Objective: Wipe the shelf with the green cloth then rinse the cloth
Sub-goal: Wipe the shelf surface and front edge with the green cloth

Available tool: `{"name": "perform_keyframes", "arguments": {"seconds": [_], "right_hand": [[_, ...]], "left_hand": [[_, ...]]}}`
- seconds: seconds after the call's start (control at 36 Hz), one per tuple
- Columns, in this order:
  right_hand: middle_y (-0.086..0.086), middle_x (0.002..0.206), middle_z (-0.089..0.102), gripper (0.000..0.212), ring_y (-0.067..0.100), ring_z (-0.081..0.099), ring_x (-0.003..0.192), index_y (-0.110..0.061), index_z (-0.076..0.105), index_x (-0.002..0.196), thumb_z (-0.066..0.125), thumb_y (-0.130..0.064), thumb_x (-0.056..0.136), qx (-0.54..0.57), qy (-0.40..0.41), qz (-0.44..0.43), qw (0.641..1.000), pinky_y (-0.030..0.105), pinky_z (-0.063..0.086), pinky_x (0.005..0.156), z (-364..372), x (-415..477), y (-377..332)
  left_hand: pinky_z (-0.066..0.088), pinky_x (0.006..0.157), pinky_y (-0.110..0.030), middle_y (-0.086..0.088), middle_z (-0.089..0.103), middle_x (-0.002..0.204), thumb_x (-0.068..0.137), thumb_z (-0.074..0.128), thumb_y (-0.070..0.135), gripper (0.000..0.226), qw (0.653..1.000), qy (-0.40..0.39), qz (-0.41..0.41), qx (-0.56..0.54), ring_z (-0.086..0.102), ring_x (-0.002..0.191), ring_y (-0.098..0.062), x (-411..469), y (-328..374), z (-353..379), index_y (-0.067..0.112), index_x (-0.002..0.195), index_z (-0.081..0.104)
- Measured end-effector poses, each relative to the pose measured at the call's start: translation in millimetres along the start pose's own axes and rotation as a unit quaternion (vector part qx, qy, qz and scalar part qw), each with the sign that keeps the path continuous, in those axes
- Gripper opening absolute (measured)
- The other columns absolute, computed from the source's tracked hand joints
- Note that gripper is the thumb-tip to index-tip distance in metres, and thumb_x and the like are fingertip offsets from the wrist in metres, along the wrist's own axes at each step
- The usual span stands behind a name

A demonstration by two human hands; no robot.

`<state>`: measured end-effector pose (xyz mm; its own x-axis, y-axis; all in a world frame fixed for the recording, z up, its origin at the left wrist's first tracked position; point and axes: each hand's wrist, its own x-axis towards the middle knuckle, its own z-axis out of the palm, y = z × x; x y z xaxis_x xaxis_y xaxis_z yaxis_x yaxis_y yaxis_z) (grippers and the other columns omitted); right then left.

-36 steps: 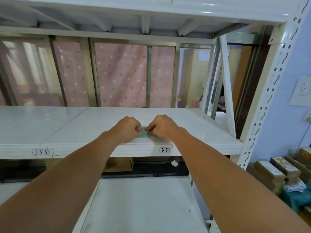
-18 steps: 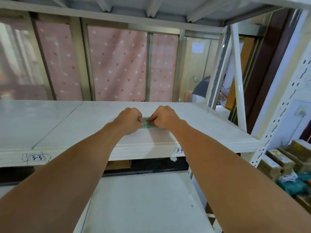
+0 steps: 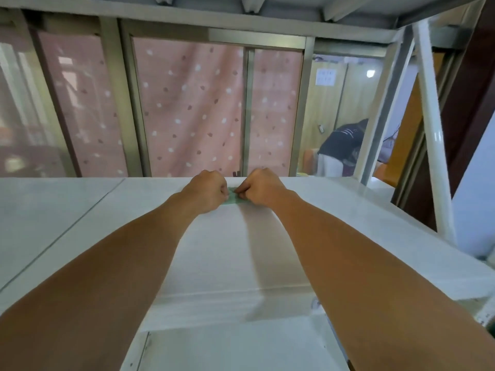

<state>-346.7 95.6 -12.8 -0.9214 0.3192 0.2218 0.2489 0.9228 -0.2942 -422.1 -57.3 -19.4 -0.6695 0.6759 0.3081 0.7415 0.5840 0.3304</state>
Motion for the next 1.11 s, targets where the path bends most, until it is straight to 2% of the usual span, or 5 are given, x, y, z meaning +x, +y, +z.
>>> {"name": "perform_keyframes", "arguments": {"seconds": [0.17,0.31,0.39,0.58,1.11], "right_hand": [[-0.009,0.112,0.072,0.022,0.013,0.059,0.088,-0.035,0.077,0.113,0.07,-0.033,0.092,-0.008,0.01,0.001,1.0,0.02,0.044,0.076,8.1,47.7,6.7],[-0.009,0.114,0.074,0.023,0.017,0.067,0.104,-0.032,0.078,0.113,0.072,-0.028,0.091,0.016,0.015,0.0,1.0,0.021,0.051,0.089,17.7,80.4,7.9],[-0.009,0.114,0.074,0.022,0.018,0.068,0.103,-0.034,0.079,0.11,0.072,-0.03,0.089,0.02,0.023,0.001,1.0,0.027,0.054,0.094,26.3,96.2,3.9],[-0.005,0.105,0.076,0.027,0.019,0.069,0.09,-0.028,0.081,0.104,0.075,-0.039,0.08,0.038,0.023,0.016,0.999,0.03,0.059,0.088,43.4,126.3,-19.7],[-0.003,0.103,0.075,0.03,0.021,0.066,0.092,-0.027,0.079,0.107,0.067,-0.046,0.087,-0.023,0.029,-0.012,0.999,0.033,0.057,0.088,50.4,86.1,-67.9]], "left_hand": [[0.057,0.08,-0.04,-0.004,0.073,0.089,0.085,0.07,0.02,0.014,1.0,0.012,-0.015,-0.003,0.065,0.08,-0.026,41.5,-20.7,8.2,0.023,0.071,0.069],[0.057,0.077,-0.037,-0.008,0.073,0.086,0.083,0.072,0.018,0.021,1.0,0.021,-0.011,-0.003,0.066,0.079,-0.029,67.0,-38.4,9.3,0.025,0.065,0.064],[0.055,0.082,-0.036,-0.009,0.074,0.087,0.083,0.072,0.016,0.012,1.0,0.019,-0.021,0.002,0.067,0.083,-0.029,77.0,-50.4,6.3,0.019,0.072,0.074],[0.054,0.09,-0.039,-0.011,0.074,0.092,0.084,0.072,0.013,0.008,0.998,0.02,-0.055,0.005,0.066,0.088,-0.028,84.9,-69.2,-2.4,0.009,0.086,0.078],[0.053,0.093,-0.039,-0.011,0.074,0.097,0.086,0.068,0.012,0.013,0.997,0.025,-0.072,0.0,0.066,0.093,-0.03,24.9,-86.5,-27.3,0.007,0.092,0.078]]}}
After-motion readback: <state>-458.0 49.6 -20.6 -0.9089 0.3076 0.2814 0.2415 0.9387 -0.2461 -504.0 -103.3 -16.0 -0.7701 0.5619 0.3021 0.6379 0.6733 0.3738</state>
